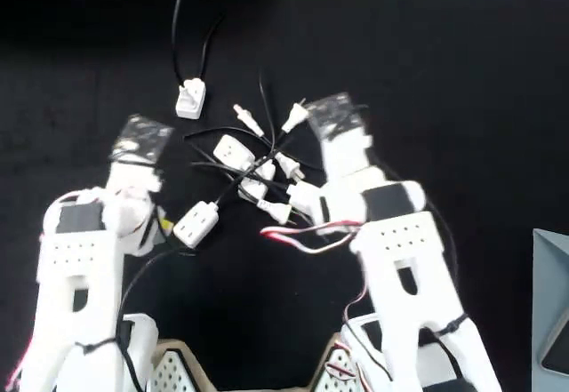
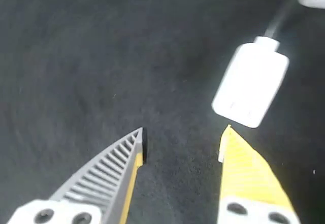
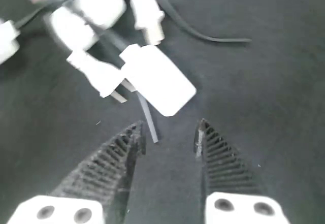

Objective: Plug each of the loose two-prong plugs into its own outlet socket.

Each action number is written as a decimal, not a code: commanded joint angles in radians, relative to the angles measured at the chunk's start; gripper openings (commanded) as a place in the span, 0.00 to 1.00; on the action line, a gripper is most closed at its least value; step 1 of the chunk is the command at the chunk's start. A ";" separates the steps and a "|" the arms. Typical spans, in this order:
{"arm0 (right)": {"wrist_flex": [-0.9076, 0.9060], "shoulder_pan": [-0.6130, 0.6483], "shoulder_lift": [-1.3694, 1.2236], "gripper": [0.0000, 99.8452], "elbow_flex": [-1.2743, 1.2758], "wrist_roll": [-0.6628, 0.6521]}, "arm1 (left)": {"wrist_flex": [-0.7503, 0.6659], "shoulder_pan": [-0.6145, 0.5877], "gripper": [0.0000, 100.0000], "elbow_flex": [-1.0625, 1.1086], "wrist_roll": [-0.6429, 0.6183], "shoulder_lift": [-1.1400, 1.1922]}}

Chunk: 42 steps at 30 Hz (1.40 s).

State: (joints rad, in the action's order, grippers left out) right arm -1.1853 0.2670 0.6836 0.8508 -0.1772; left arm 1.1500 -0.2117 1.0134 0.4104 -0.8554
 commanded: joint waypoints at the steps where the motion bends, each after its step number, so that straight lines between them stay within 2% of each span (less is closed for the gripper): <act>1: -0.037 0.110 0.015 0.17 -0.051 -0.038 | 0.003 -0.056 0.24 0.064 -0.094 -0.135; 6: -0.049 0.199 -0.107 0.17 -0.143 -0.041 | 0.003 -0.079 0.24 0.220 -0.167 -0.354; 9: -0.049 0.227 -0.257 0.17 -0.216 -0.098 | 0.003 -0.081 0.25 0.302 -0.204 -0.489; 15: -0.040 0.267 -0.464 0.17 -0.314 -0.207 | 0.008 -0.082 0.25 0.424 -0.198 -0.700; 18: -0.040 0.270 -0.541 0.21 -0.358 -0.224 | 0.011 -0.110 0.25 0.447 -0.198 -0.761; 22: -0.040 0.270 -0.628 0.23 -0.404 -0.249 | 0.012 -0.157 0.25 0.452 -0.198 -0.789; 32: 0.035 0.318 -0.746 0.21 -0.435 -0.250 | 0.012 -0.157 0.25 0.461 -0.198 -0.789; 42: 0.074 0.222 -0.866 0.21 -0.486 -0.250 | 0.012 -0.159 0.25 0.472 -0.198 -0.793</act>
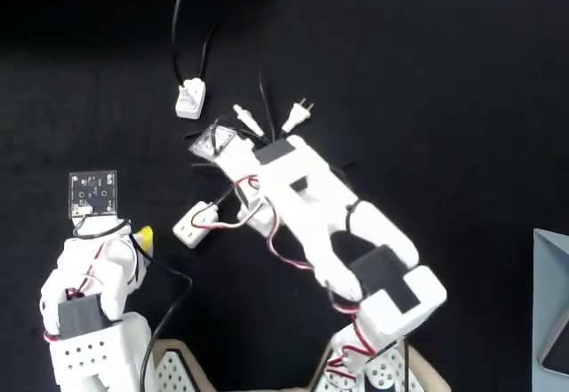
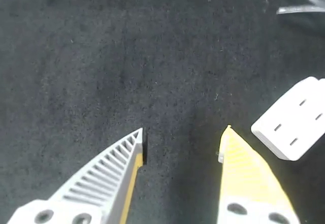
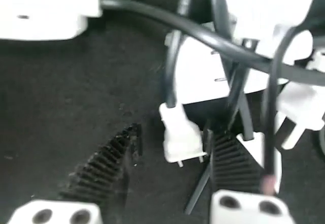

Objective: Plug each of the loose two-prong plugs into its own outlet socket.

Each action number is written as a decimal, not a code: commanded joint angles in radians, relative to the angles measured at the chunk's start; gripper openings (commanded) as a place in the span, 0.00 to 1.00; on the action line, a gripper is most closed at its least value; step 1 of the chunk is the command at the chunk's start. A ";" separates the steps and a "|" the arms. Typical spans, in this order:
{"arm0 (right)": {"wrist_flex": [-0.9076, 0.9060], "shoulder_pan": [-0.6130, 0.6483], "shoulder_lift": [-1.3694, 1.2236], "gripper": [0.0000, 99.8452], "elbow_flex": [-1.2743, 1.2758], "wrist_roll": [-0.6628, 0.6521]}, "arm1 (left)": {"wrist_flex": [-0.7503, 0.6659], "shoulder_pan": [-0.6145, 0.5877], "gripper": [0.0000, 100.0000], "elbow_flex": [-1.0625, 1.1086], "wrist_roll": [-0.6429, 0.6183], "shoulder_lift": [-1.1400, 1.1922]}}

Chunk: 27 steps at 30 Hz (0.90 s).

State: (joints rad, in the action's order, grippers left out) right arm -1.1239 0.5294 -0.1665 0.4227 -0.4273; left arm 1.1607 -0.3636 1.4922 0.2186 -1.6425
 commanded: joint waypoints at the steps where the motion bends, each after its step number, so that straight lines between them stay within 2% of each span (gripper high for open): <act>1: 0.012 -0.046 -0.030 0.21 -0.067 0.000 | 0.002 -0.007 0.25 -0.007 -0.006 -0.006; 5: 0.012 -0.048 -0.073 0.20 -0.088 0.000 | 0.002 -0.008 0.25 -0.007 -0.006 -0.006; 13: 0.003 -0.063 -0.054 0.02 -0.104 0.000 | 0.002 -0.007 0.25 -0.007 -0.006 -0.006; 20: -0.124 -0.063 0.117 0.01 -0.099 0.003 | 0.002 -0.005 0.25 -0.005 -0.006 -0.006; 27: -0.244 -0.087 0.274 0.01 -0.082 0.180 | 0.002 -0.008 0.25 -0.005 -0.006 -0.006</act>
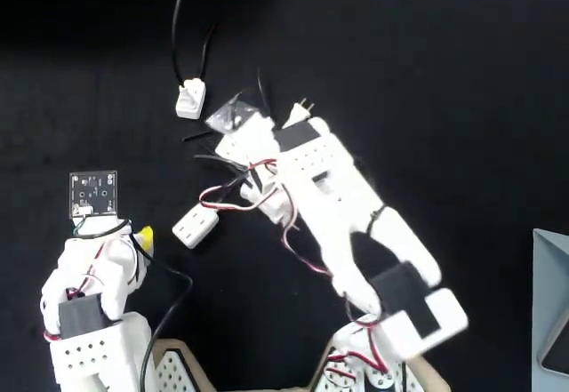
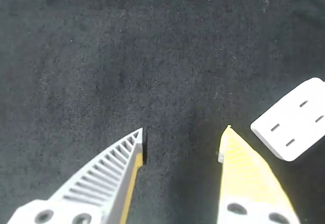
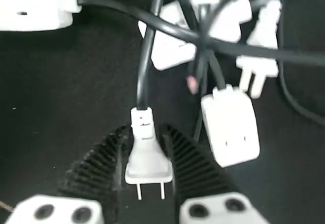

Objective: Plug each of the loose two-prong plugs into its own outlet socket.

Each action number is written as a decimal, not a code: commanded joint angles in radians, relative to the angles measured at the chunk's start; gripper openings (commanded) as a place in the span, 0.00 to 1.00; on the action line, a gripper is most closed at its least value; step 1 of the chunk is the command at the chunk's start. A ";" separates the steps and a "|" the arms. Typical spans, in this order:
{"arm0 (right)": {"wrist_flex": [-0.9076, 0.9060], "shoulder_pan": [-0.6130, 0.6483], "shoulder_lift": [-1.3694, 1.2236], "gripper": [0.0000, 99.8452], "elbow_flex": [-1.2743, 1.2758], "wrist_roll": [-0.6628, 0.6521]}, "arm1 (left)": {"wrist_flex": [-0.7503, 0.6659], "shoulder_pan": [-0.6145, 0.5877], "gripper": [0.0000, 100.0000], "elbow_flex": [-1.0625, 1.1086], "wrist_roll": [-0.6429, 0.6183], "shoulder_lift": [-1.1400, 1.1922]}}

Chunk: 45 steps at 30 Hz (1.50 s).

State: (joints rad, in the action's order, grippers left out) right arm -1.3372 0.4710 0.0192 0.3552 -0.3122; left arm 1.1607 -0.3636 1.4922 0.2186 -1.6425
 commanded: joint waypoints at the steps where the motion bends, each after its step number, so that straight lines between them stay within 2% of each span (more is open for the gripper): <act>1: -0.040 -0.037 0.113 0.01 -0.004 0.077 | 0.002 -0.008 0.25 -0.001 -0.006 -0.008; 11: -0.040 -0.064 0.568 0.01 0.154 0.089 | 0.000 -0.004 0.25 0.007 -0.006 -0.011; 20: -0.069 -0.063 0.929 0.01 0.173 0.089 | -0.002 -0.004 0.25 0.008 -0.006 -0.011; 29: -0.049 -0.064 0.949 0.01 0.216 0.091 | -0.002 -0.004 0.25 0.008 -0.006 -0.011; 39: 0.341 -0.141 0.949 0.02 0.700 0.091 | 0.000 -0.002 0.25 0.008 -0.006 -0.011; 45: 0.227 -0.140 0.949 0.14 0.704 0.091 | -0.002 -0.002 0.25 0.008 -0.006 -0.011</act>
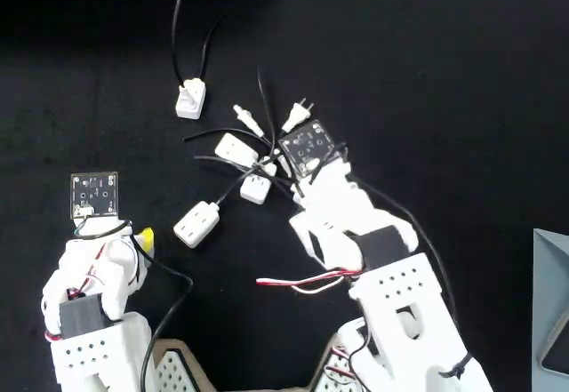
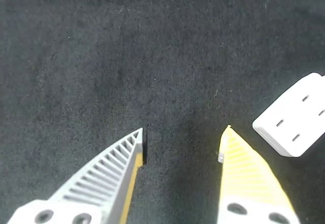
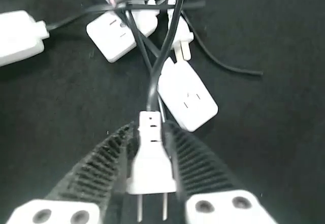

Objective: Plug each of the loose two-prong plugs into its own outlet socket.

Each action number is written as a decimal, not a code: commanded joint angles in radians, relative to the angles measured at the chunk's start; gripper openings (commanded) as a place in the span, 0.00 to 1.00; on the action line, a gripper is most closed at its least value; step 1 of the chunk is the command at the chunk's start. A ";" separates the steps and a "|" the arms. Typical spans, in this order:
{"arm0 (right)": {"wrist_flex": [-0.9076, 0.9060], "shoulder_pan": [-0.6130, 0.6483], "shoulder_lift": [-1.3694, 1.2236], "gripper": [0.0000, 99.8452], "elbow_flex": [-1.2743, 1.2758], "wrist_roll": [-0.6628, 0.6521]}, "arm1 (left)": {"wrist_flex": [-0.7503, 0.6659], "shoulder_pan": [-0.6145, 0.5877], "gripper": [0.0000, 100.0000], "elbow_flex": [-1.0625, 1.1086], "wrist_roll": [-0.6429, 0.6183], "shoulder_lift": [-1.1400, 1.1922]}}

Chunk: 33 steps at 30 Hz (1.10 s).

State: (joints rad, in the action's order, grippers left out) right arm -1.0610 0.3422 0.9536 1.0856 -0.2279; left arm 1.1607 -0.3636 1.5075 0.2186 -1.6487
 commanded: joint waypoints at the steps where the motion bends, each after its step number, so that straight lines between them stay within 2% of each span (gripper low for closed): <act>1: -0.080 -0.011 0.013 0.14 -0.048 0.006 | -0.002 -0.002 0.25 -0.007 -0.006 -0.005; 9: -0.302 -0.012 -0.182 0.14 -0.277 0.000 | -0.002 -0.002 0.25 -0.007 -0.006 -0.005; 17: -0.278 -0.008 -0.458 0.14 -0.338 -0.003 | -0.002 -0.002 0.25 -0.007 -0.006 -0.005; 23: -0.281 0.091 -0.544 0.14 -0.390 0.008 | -0.002 -0.002 0.25 -0.005 -0.006 -0.005; 33: -0.199 0.203 -0.648 0.14 -0.390 0.325 | -0.002 -0.002 0.25 -0.005 -0.005 -0.005</act>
State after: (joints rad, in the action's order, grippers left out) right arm -1.3004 0.5155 0.3245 0.7403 0.0176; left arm 1.1607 -0.3636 1.5075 0.2186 -1.6487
